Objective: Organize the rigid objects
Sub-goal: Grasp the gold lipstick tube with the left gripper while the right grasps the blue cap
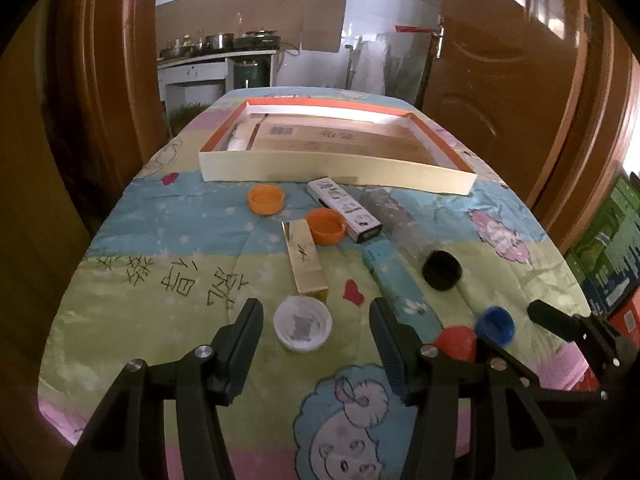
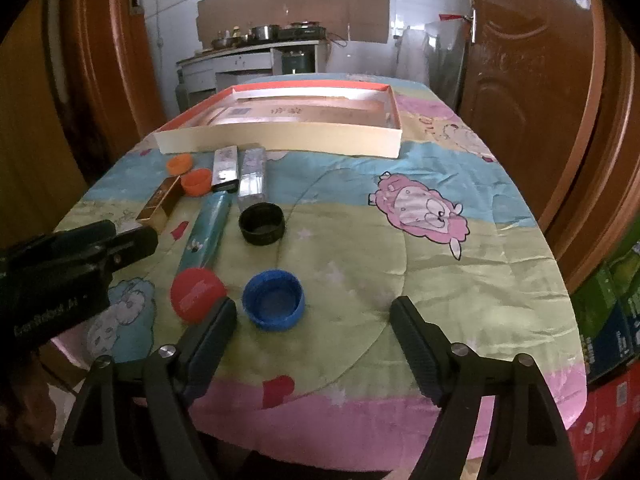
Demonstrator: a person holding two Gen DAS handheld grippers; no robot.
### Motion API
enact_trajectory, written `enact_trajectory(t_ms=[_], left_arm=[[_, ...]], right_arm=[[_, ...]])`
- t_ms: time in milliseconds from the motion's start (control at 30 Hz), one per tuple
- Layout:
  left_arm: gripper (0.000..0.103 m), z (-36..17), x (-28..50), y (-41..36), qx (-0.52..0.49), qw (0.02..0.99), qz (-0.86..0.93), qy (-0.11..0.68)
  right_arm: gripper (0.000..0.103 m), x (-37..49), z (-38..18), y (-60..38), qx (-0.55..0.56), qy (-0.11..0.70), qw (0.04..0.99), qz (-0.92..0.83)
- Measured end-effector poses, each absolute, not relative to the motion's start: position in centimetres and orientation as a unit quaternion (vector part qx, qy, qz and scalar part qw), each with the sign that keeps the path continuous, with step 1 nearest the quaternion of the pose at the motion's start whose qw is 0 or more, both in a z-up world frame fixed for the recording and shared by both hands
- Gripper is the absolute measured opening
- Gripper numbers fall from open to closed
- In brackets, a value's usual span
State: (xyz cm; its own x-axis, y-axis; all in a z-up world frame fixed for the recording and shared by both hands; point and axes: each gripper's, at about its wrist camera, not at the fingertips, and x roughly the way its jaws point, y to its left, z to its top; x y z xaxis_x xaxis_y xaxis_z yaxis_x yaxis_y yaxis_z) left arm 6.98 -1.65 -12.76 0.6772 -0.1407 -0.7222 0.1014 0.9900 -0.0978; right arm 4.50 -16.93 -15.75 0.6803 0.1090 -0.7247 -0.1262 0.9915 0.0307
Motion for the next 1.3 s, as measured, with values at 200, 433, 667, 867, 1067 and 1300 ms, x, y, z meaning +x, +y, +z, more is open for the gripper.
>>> enact_trajectory(t_ms=[200,433,667,867,1067,1300], left_arm=[[0.055,-13.4,9.0,-1.8,-0.02,0.913,-0.054,0.403],[0.053,-14.1,11.1,-1.8,-0.016,0.911,-0.042,0.411],[0.019,-14.1,12.2,-1.5,-0.02,0.911,-0.037,0.409],[0.018,-14.0,12.0,-1.0,-0.034,0.912,-0.042,0.406],[0.018,-13.1,11.6,-0.9,-0.034,0.918,-0.044,0.393],[0.018,-12.3,11.1,-0.3,-0.049,0.918,-0.05,0.39]], right_arm=[[0.07,5.0,-15.9,-16.6,-0.019,0.387,0.92,0.062],[0.051,5.4,-15.9,-16.4,-0.02,0.377,0.923,0.072],[0.03,5.5,-15.9,-16.8,-0.004,0.373,0.924,0.083],[0.03,5.4,-15.8,-17.4,0.02,0.371,0.924,0.094],[0.03,5.3,-15.6,-17.8,0.035,0.369,0.923,0.1],[0.03,5.0,-14.9,-17.9,0.035,0.36,0.927,0.098]])
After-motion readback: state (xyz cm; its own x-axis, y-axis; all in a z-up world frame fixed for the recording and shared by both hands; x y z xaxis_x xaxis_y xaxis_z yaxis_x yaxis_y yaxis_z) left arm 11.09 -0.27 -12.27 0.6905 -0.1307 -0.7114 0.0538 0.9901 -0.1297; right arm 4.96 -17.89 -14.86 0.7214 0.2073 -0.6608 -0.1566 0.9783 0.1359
